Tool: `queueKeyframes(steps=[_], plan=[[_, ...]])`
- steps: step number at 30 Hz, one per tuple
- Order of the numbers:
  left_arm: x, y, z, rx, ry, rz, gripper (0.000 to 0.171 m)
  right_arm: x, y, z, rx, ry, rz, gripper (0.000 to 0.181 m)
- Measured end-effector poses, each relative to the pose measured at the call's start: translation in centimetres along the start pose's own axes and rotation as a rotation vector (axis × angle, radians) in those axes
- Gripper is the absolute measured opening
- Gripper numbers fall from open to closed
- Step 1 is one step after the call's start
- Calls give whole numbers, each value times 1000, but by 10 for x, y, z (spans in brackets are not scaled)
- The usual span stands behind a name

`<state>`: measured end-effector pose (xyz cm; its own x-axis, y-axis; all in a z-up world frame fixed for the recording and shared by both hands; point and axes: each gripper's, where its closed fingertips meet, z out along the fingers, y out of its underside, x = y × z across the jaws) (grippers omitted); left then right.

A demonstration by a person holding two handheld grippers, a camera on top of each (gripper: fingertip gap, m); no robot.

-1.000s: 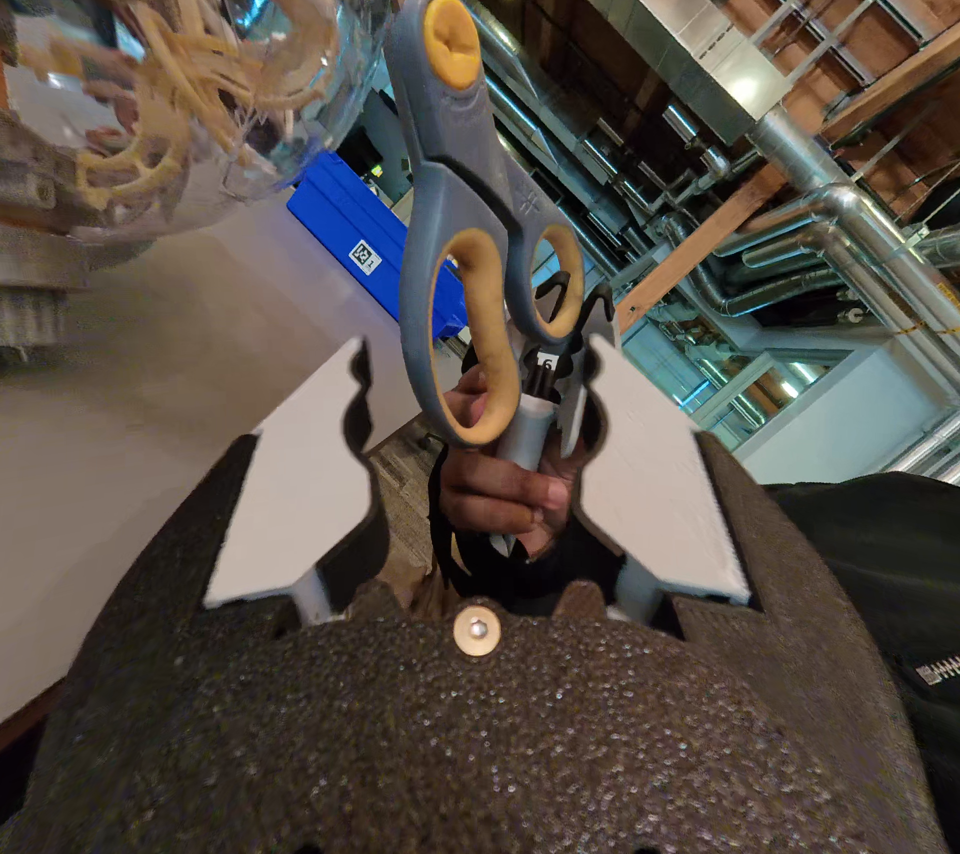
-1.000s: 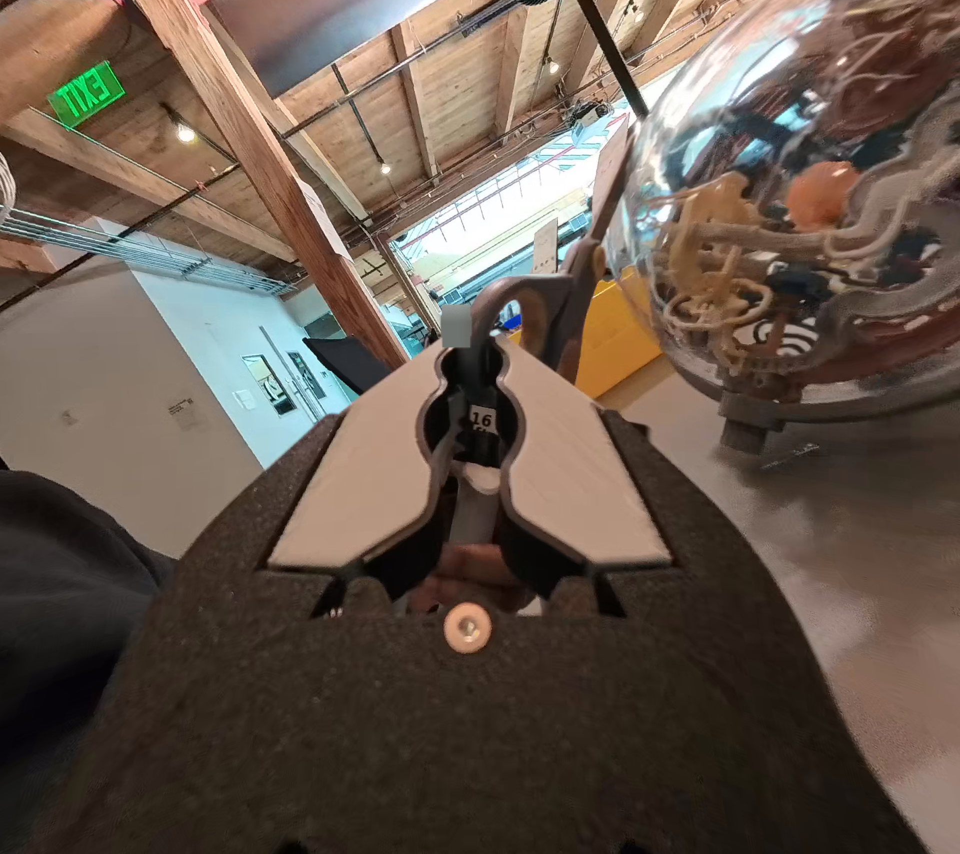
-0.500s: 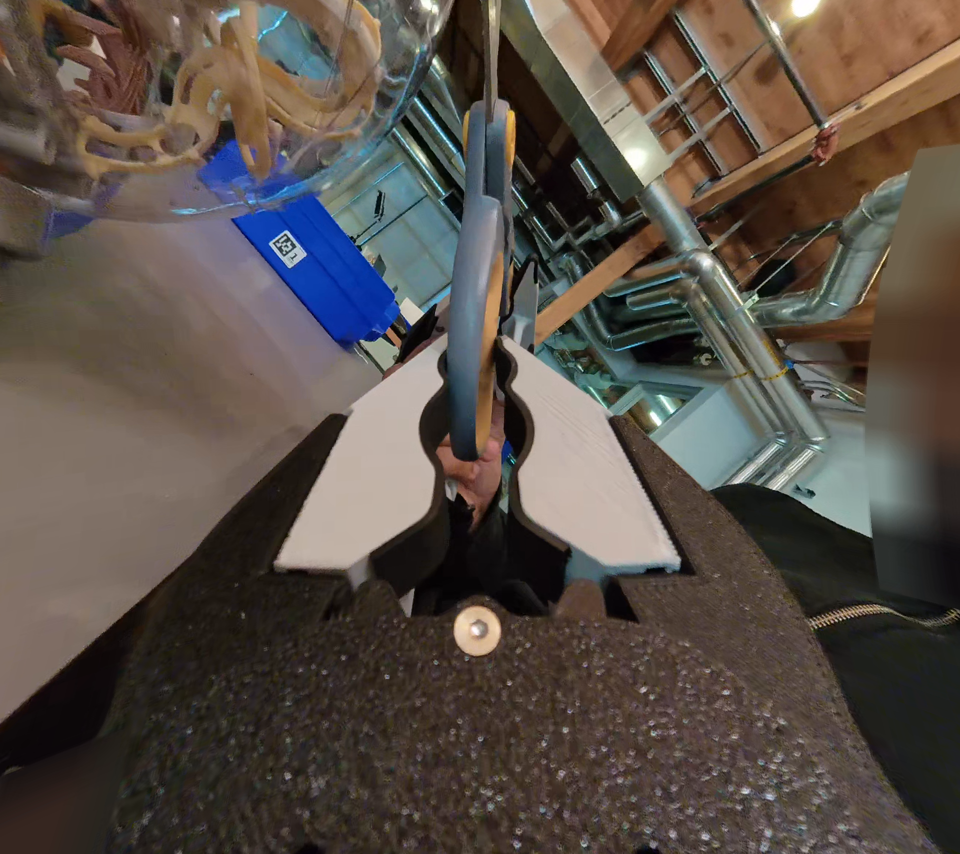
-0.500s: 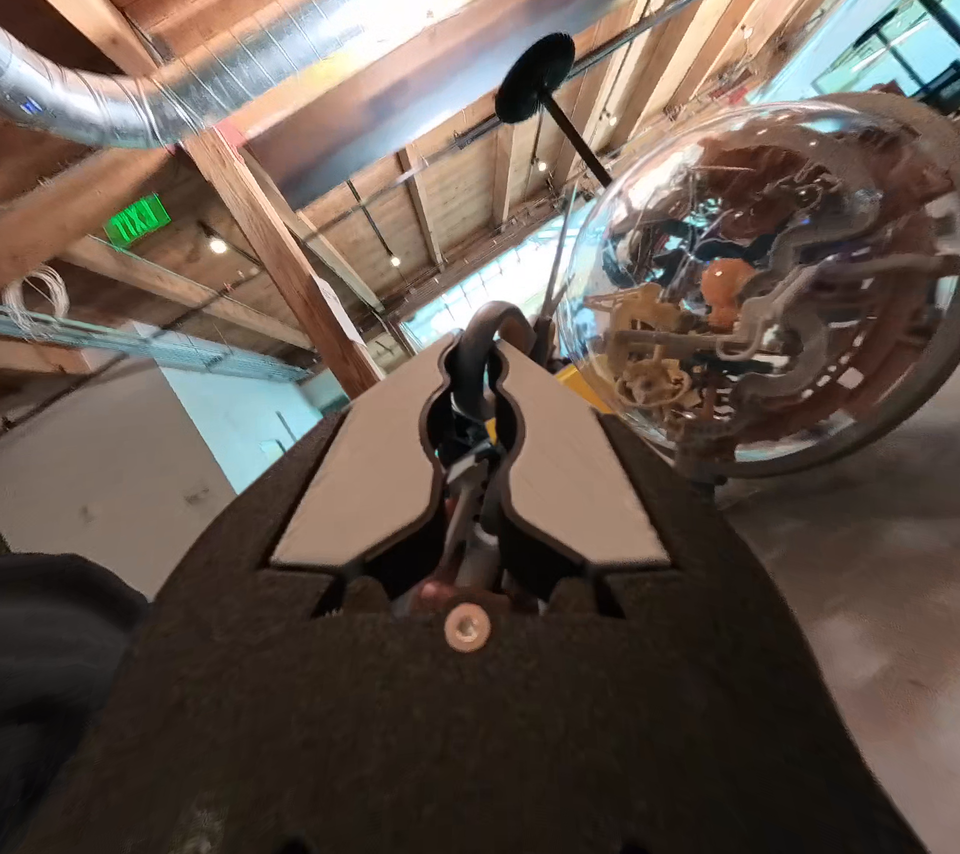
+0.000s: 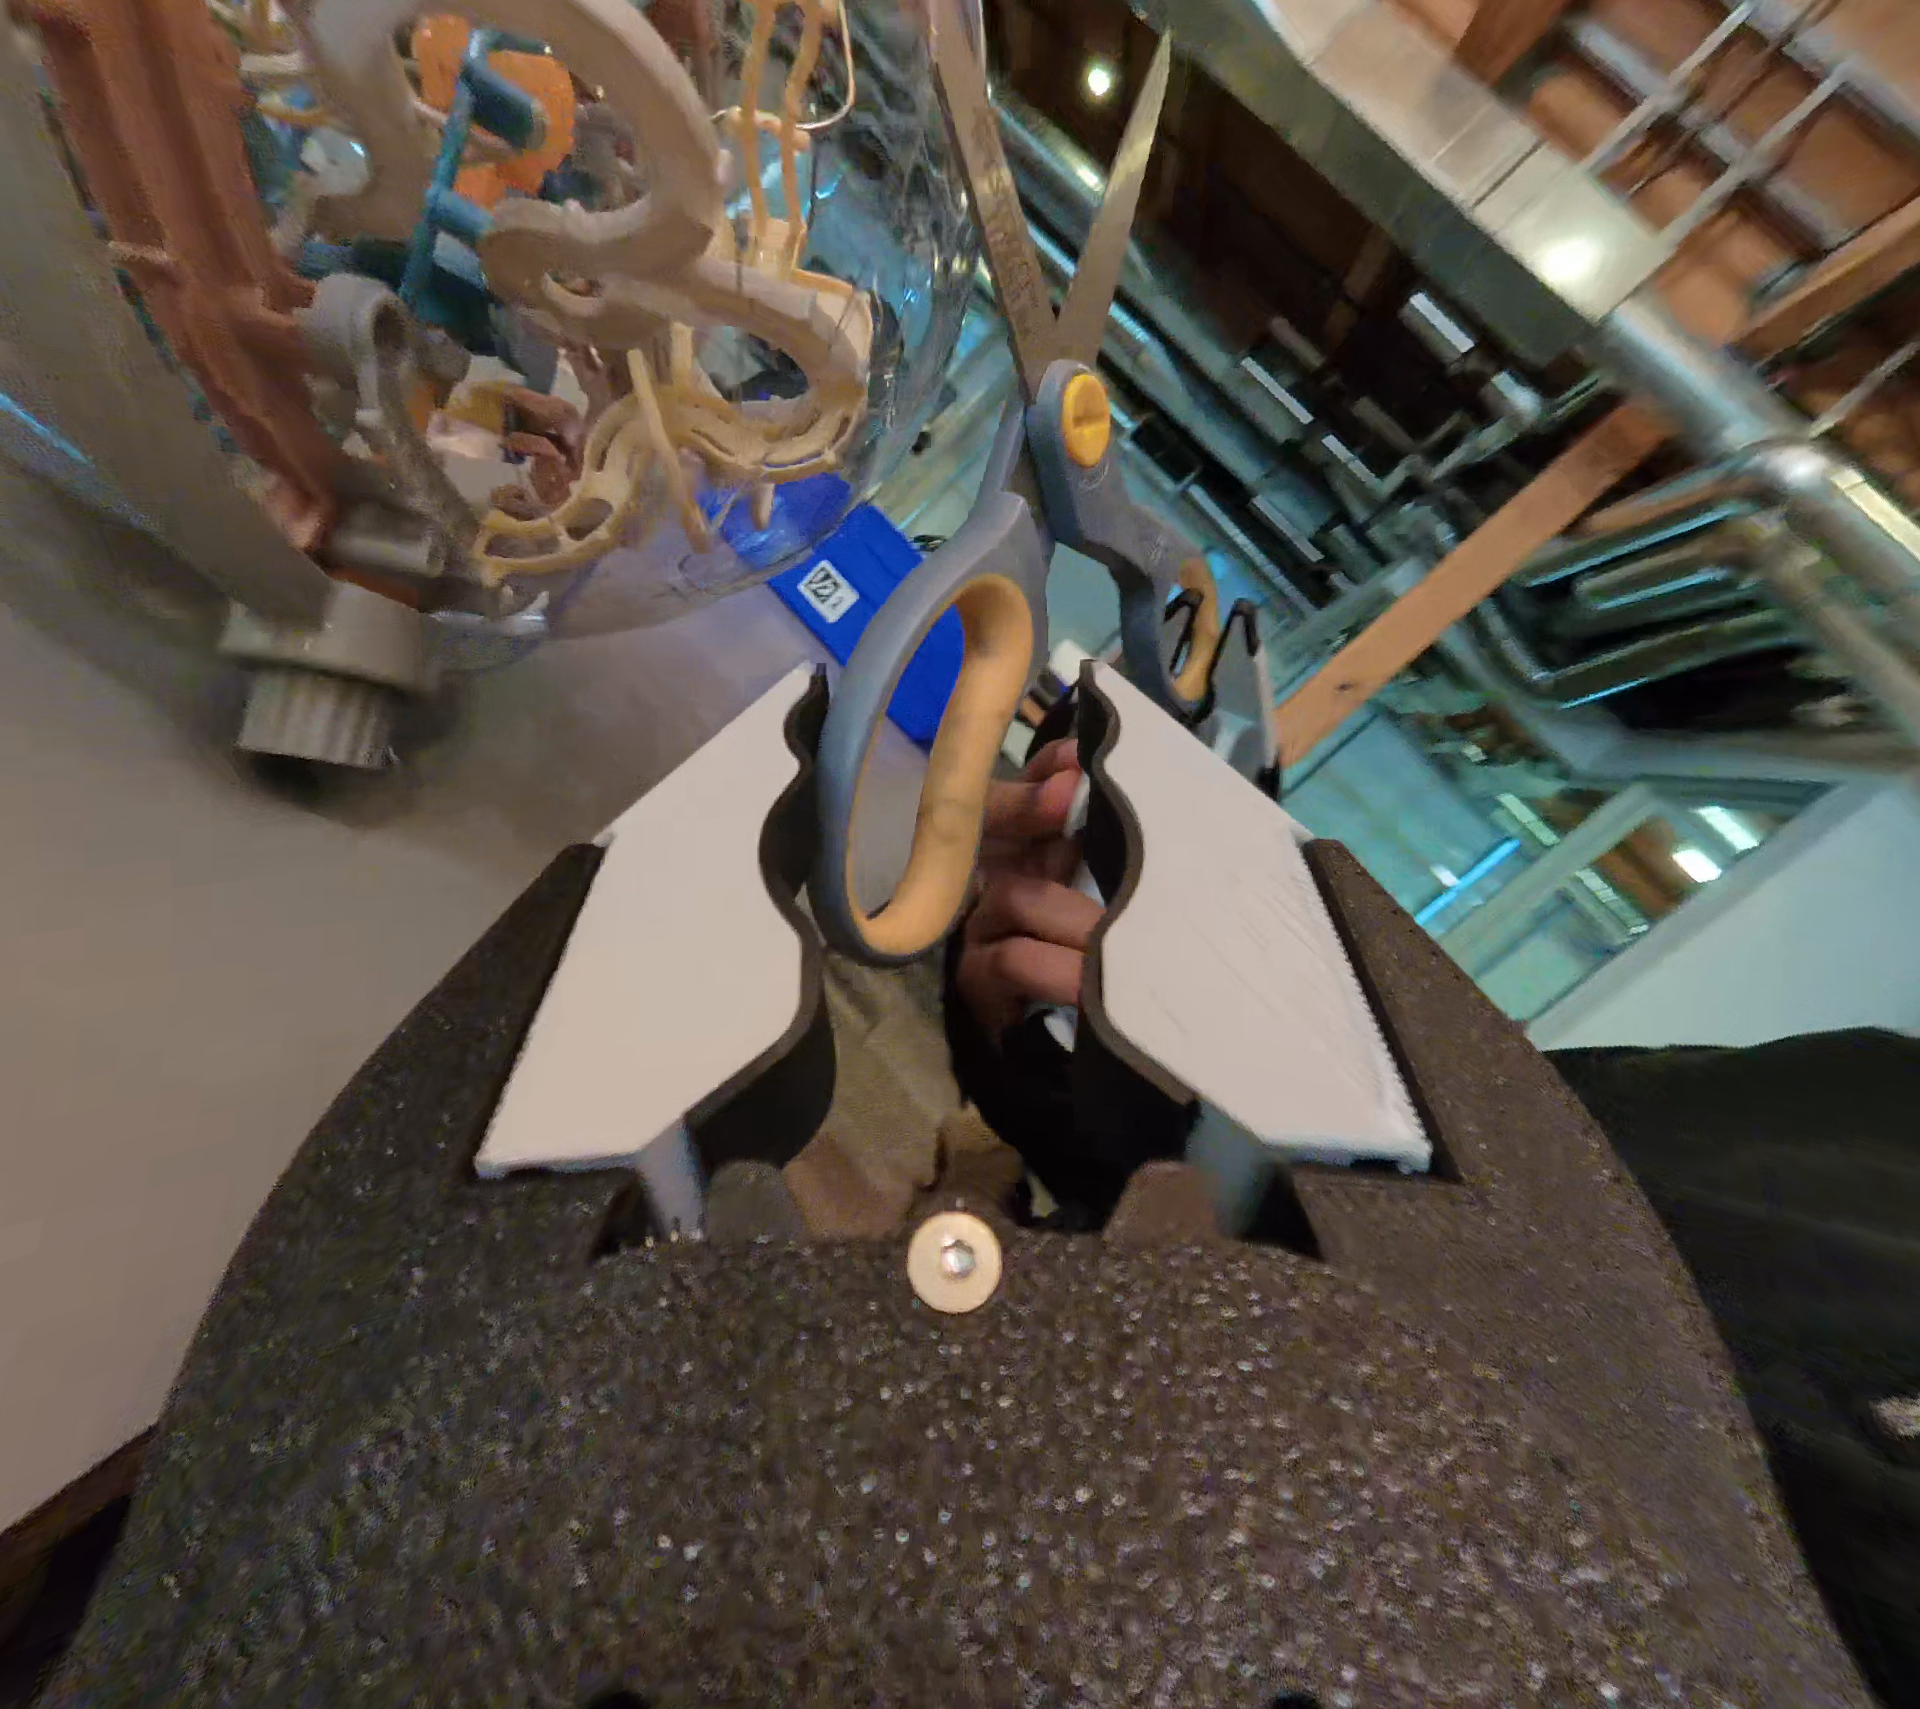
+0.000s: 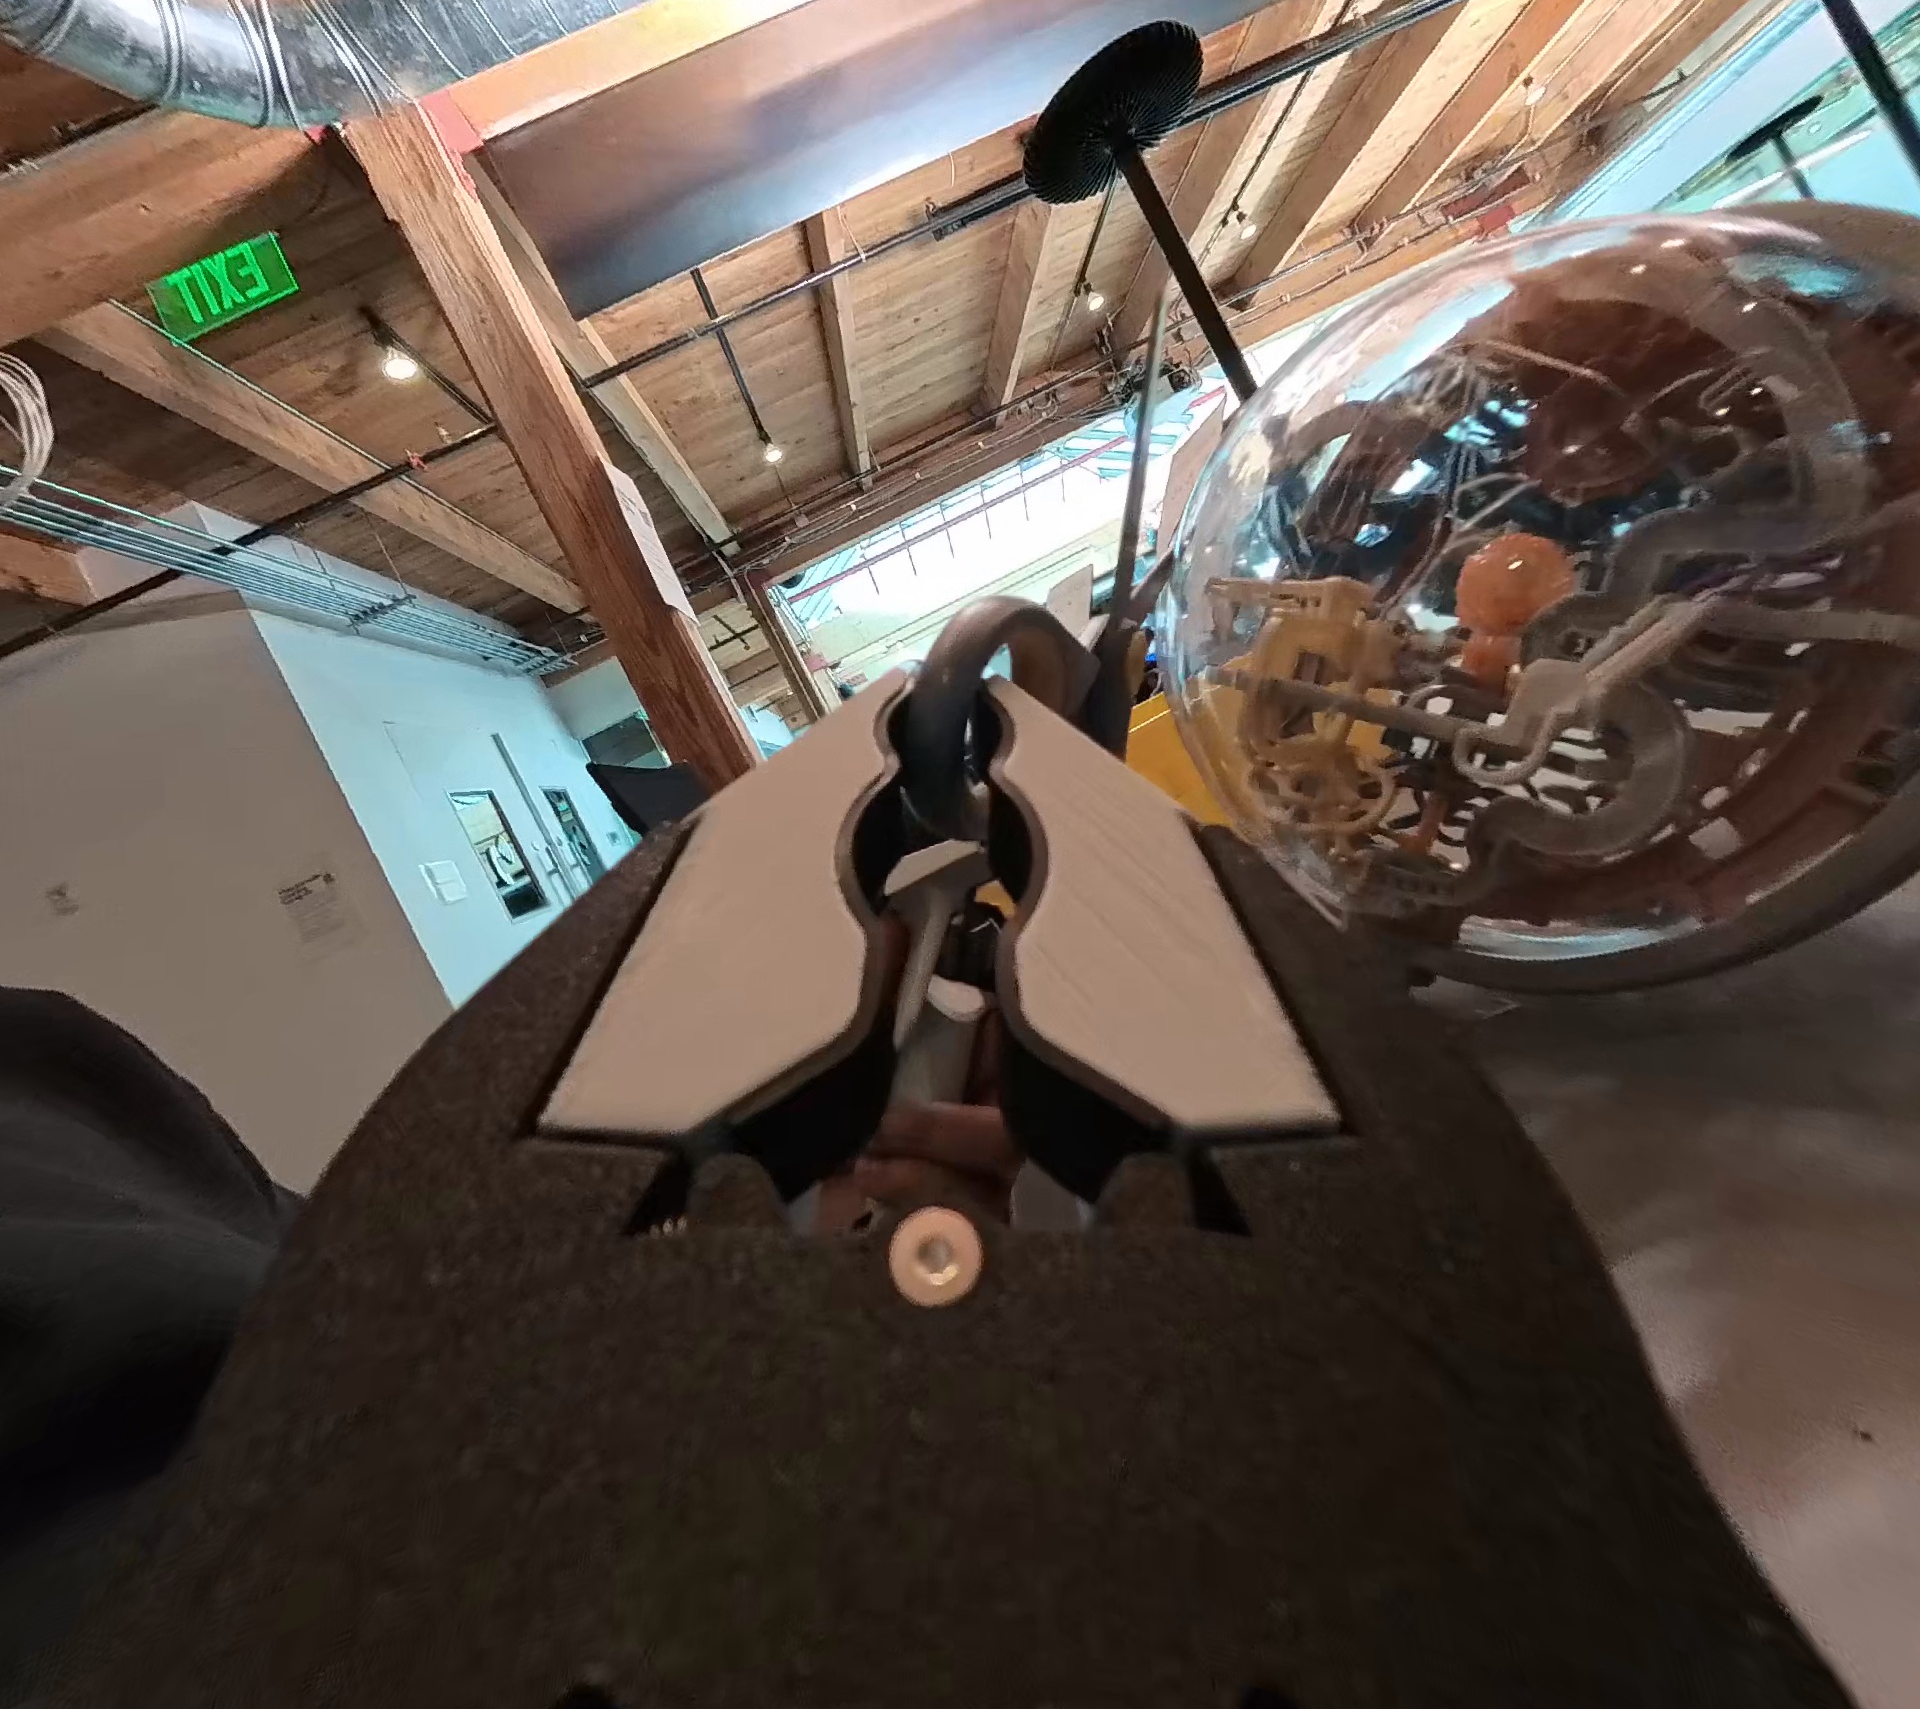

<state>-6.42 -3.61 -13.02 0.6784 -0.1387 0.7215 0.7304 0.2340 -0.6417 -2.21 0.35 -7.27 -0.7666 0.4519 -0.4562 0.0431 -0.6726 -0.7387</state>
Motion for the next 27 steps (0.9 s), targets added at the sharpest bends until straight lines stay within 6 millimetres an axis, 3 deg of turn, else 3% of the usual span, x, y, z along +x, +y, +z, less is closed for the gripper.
queueKeyframes(steps=[6, 13, 22, 27], plan=[[-1, 11, 8, -56, -73, 119, 49, -5, 1, 2, -5, -12, -22, 4], [-15, -34, -22, 82, -249, 308, 49, 2, 5, 4, -15, 22, -13, 0], [-24, -33, -23, 73, -291, 297, 49, -13, -2, 5, -12, -4, -152, 0], [-31, -56, -40, 166, -352, 304, 49, -18, -18, 0, 45, -18, -181, 0]])
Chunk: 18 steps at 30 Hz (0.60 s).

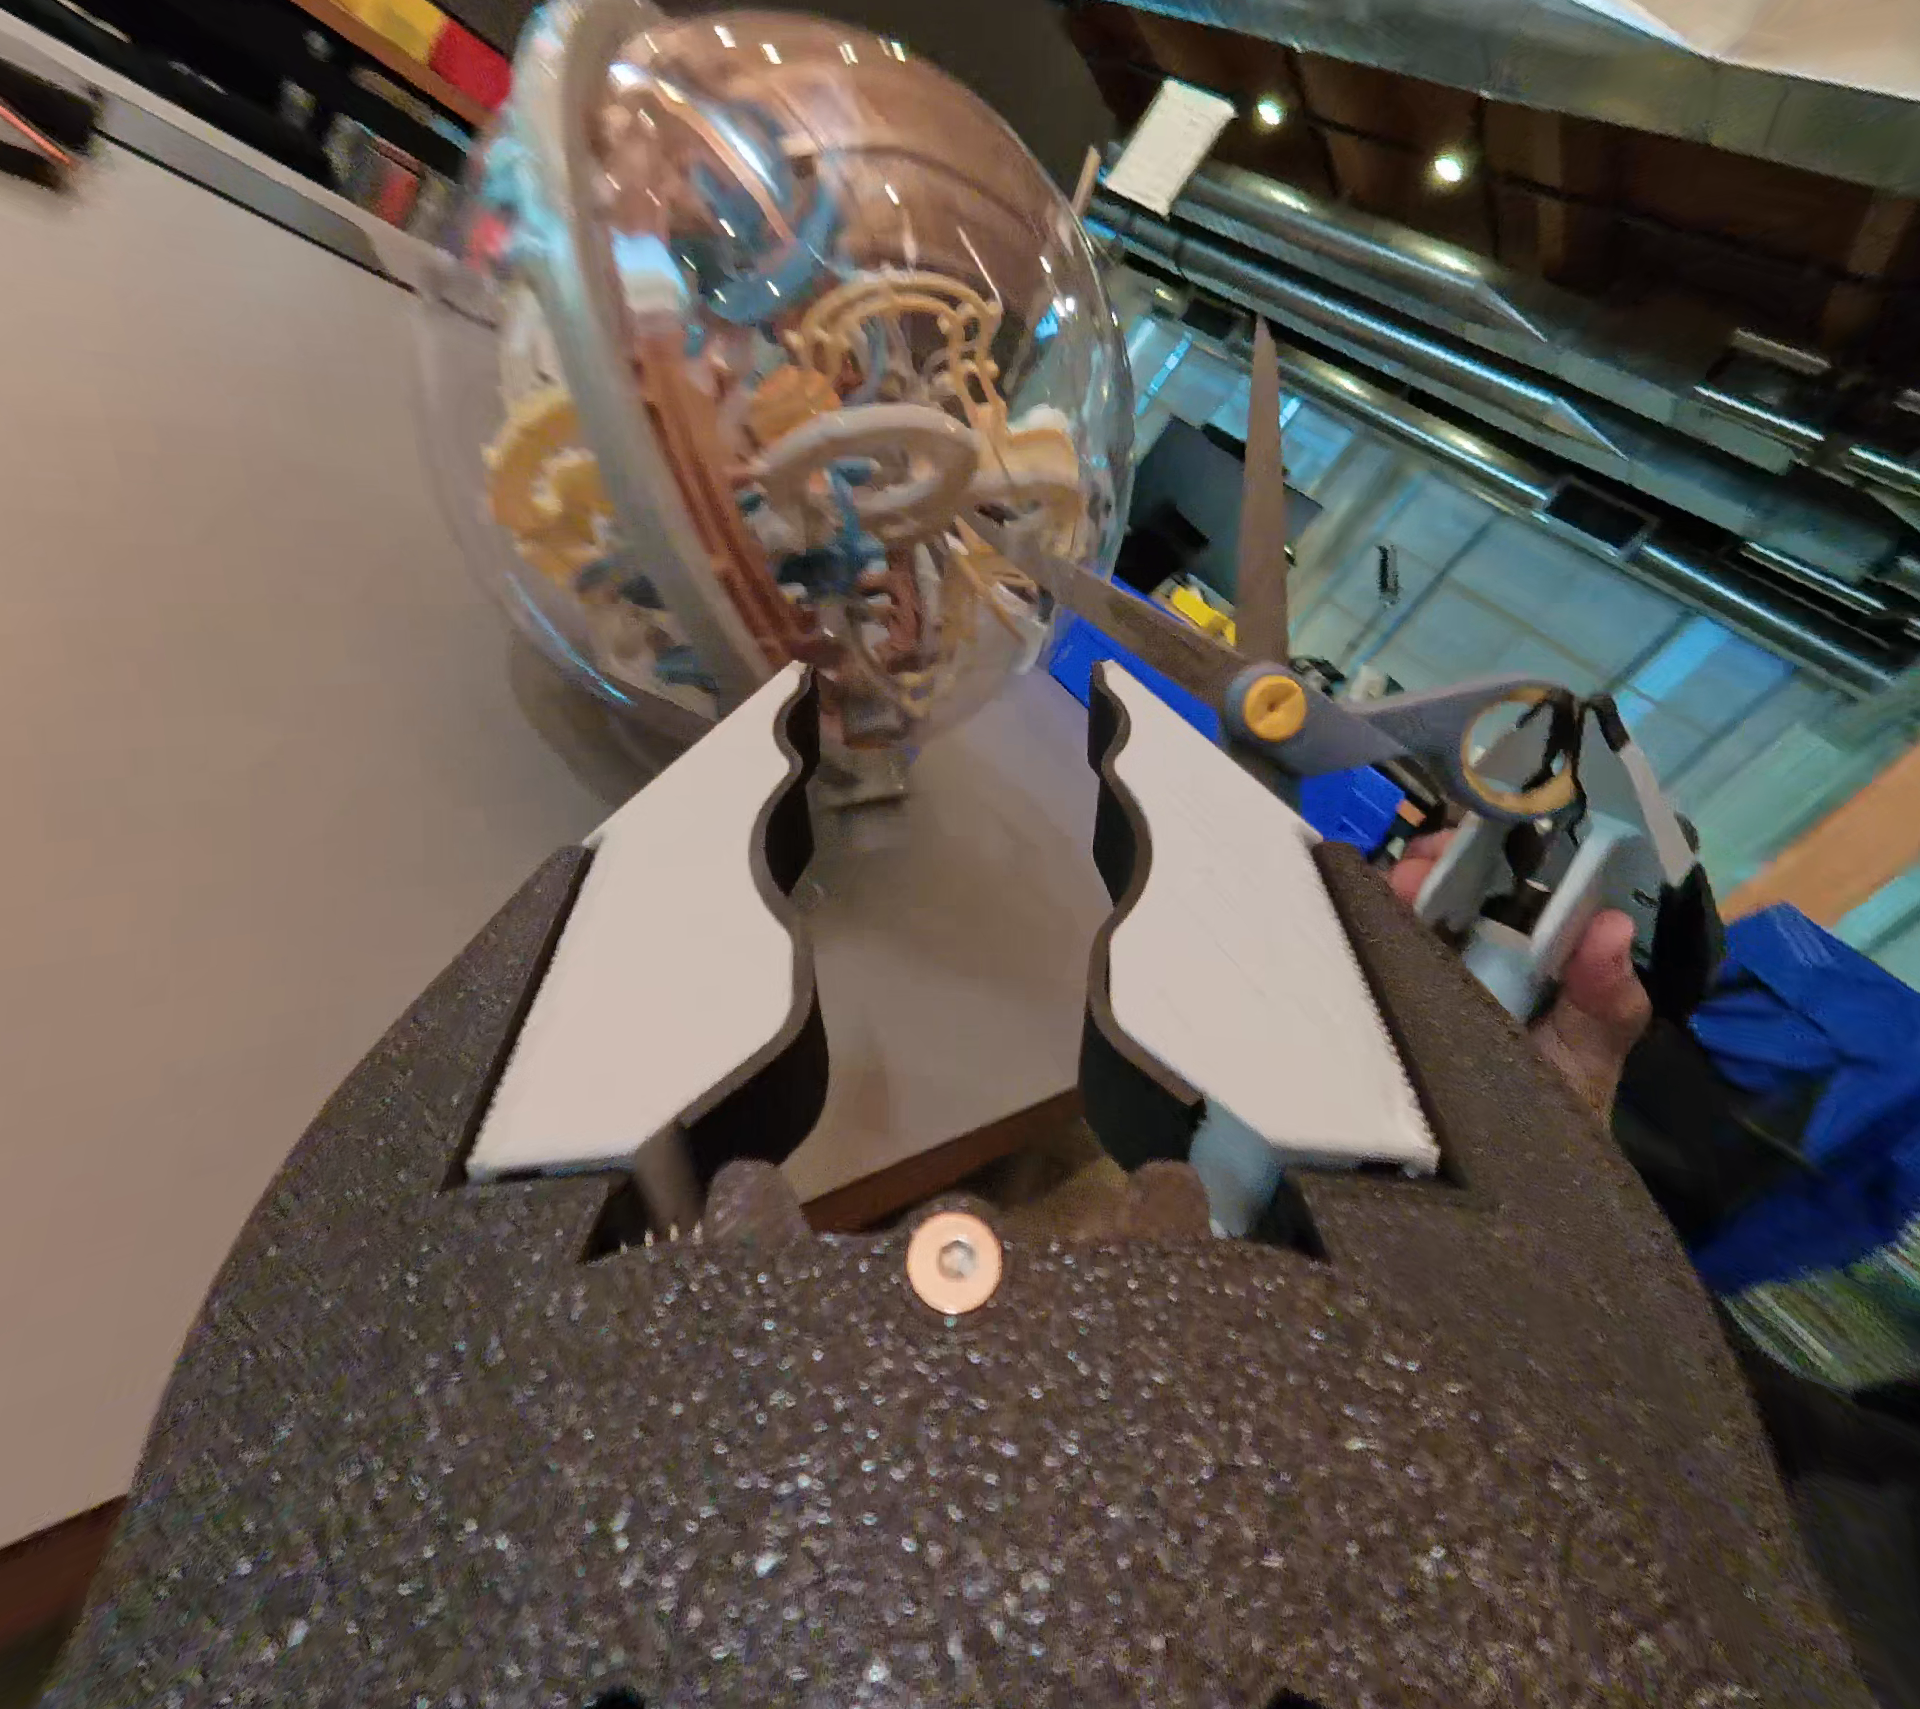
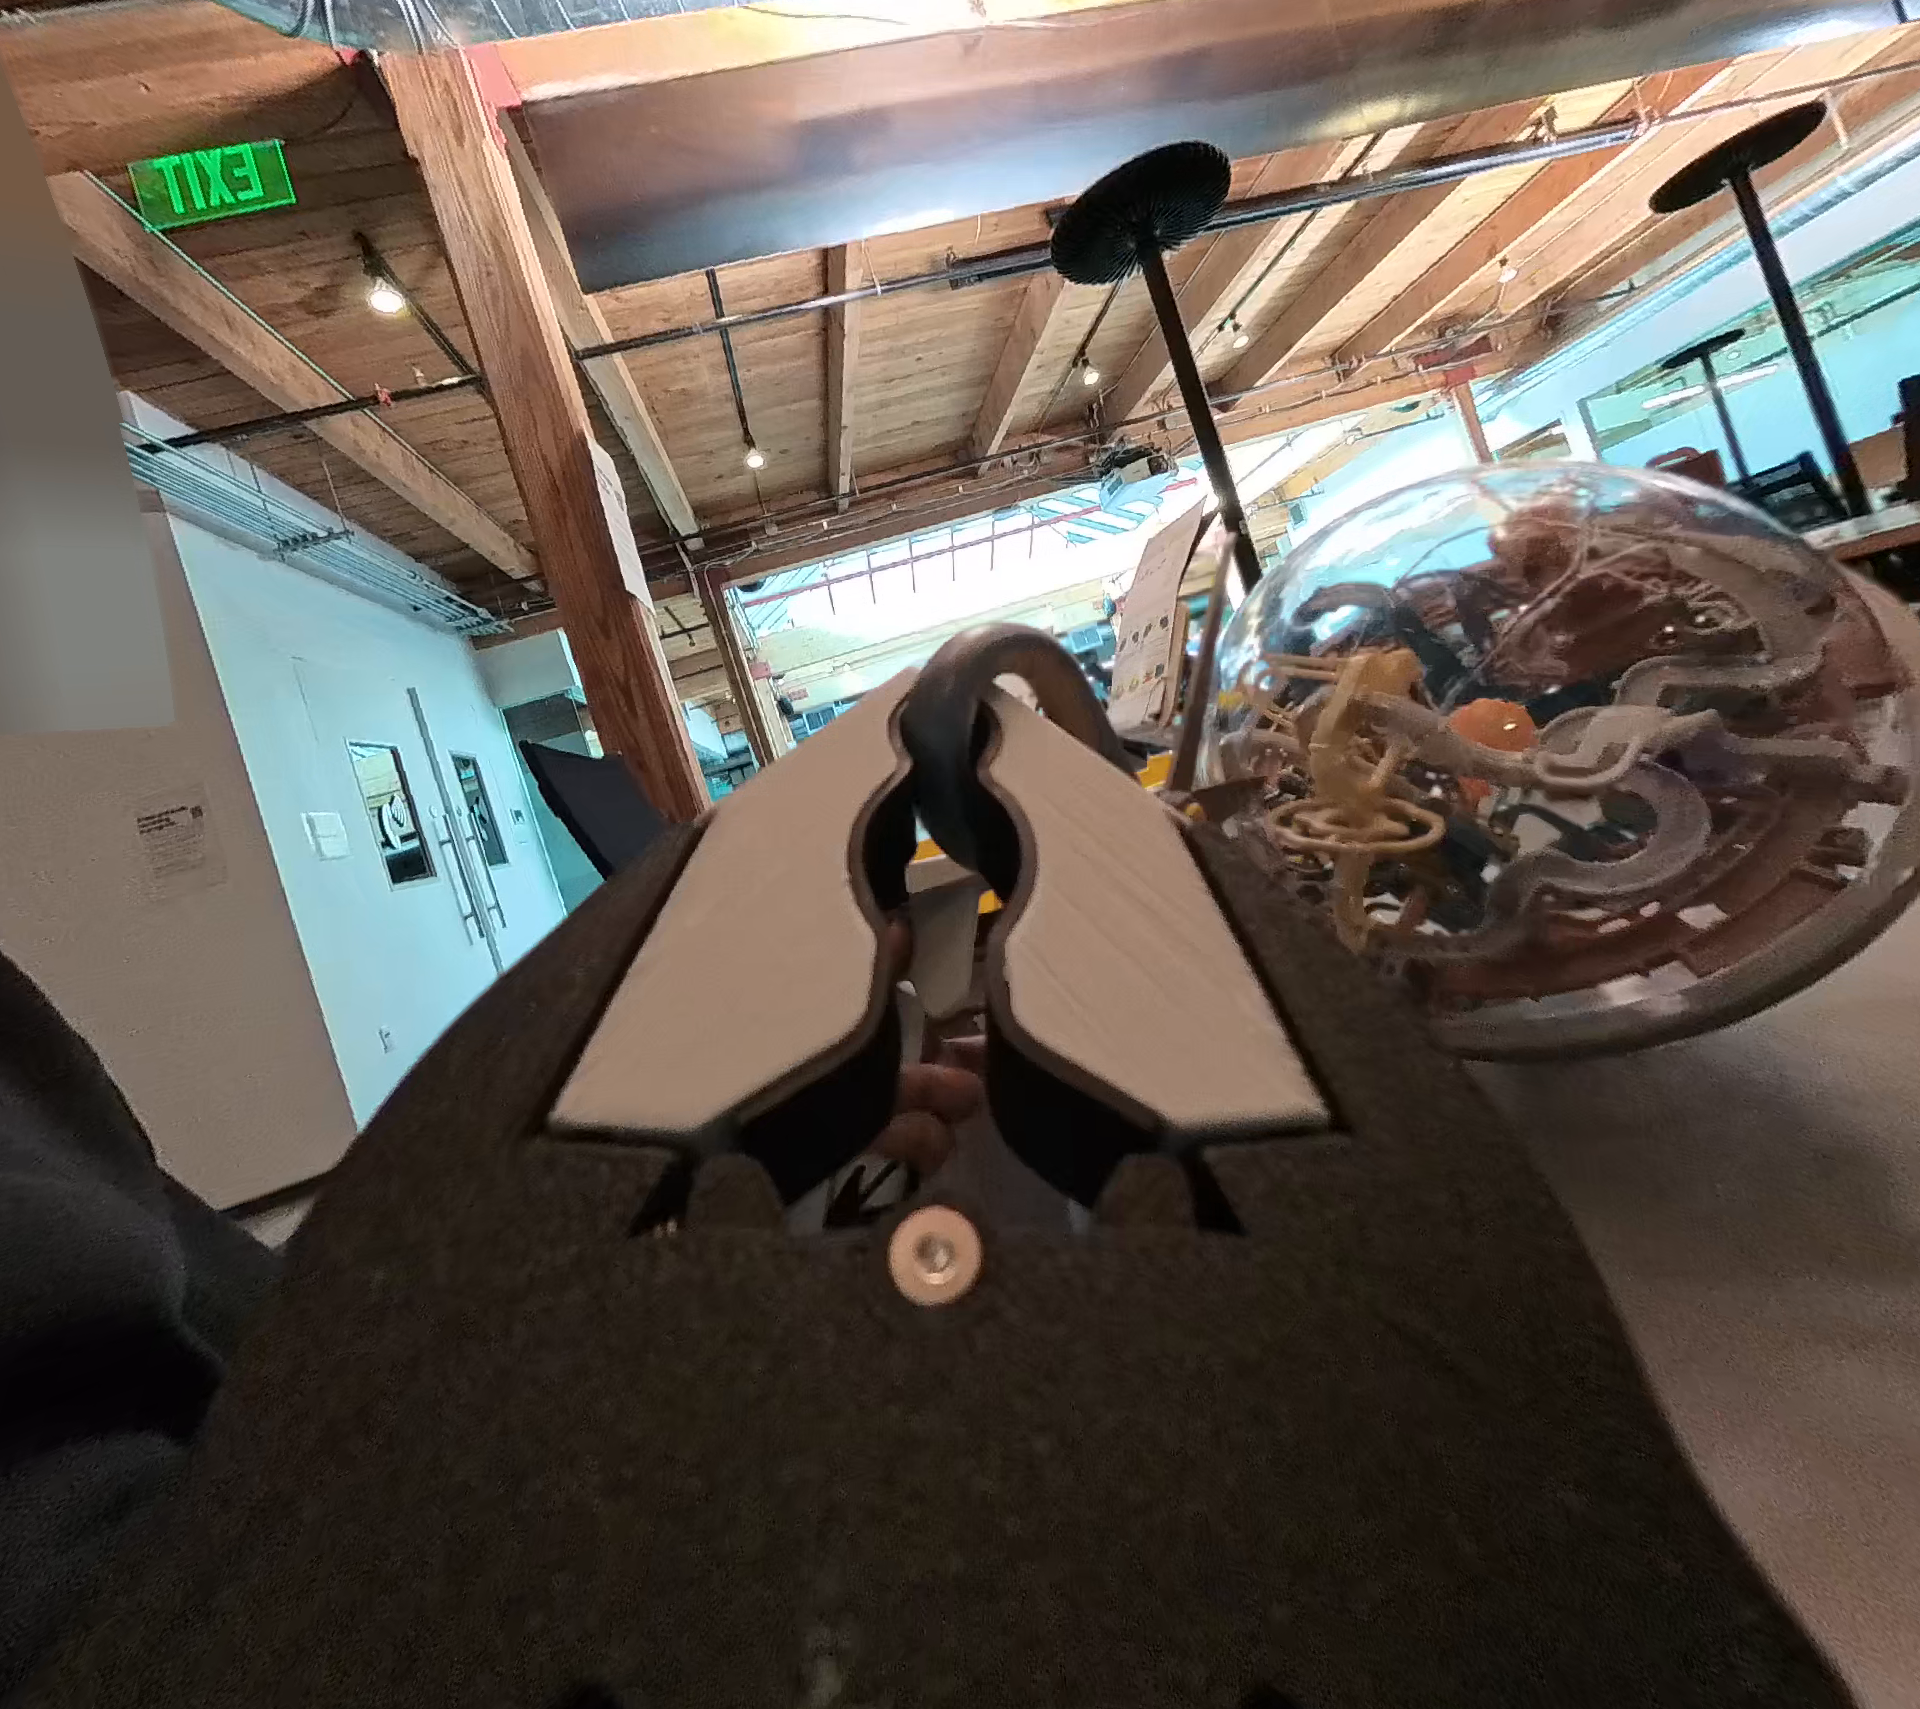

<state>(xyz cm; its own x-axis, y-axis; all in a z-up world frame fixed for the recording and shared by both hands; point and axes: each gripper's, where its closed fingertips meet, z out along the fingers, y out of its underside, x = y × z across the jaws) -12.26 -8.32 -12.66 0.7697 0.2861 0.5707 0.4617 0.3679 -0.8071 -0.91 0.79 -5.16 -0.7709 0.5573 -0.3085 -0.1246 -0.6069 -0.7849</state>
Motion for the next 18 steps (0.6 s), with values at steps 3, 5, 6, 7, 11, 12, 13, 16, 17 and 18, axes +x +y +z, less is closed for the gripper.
queueKeyframes(steps=[3, 5, 6, 7, 11, 12, 13, 16, 17, 18], plan=[[-14, -33, -8, 91, -57, 25, 49, 5, -4, -2, 14, 5, 12, 0], [-32, -53, -7, 135, -125, 63, 48, 10, -4, -3, 16, 15, 30, 0], [-42, -55, -3, 116, -157, 81, 49, 11, -5, -3, 19, 15, 44, 0], [-51, -52, 2, 74, -176, 82, 49, 12, -4, -3, 20, 15, 54, 0], [-62, -43, 24, 34, -111, -70, 48, 11, -1, -1, 4, 14, 46, 0], [-62, -44, 26, 43, -77, -107, 48, 11, -1, -1, 4, 15, 39, 0], [-63, -41, 29, 25, -63, -149, 48, 10, -2, -1, 3, 14, 35, 0], [-56, -34, 35, -19, 38, -239, 18, 11, -5, -1, 2, 13, 28, 0], [-56, -32, 36, -22, 39, -246, 7, 12, -7, -1, 7, 15, 28, 0], [-52, -31, 37, -30, 66, -245, 7, 14, -8, -2, 7, 22, 28, 0]])
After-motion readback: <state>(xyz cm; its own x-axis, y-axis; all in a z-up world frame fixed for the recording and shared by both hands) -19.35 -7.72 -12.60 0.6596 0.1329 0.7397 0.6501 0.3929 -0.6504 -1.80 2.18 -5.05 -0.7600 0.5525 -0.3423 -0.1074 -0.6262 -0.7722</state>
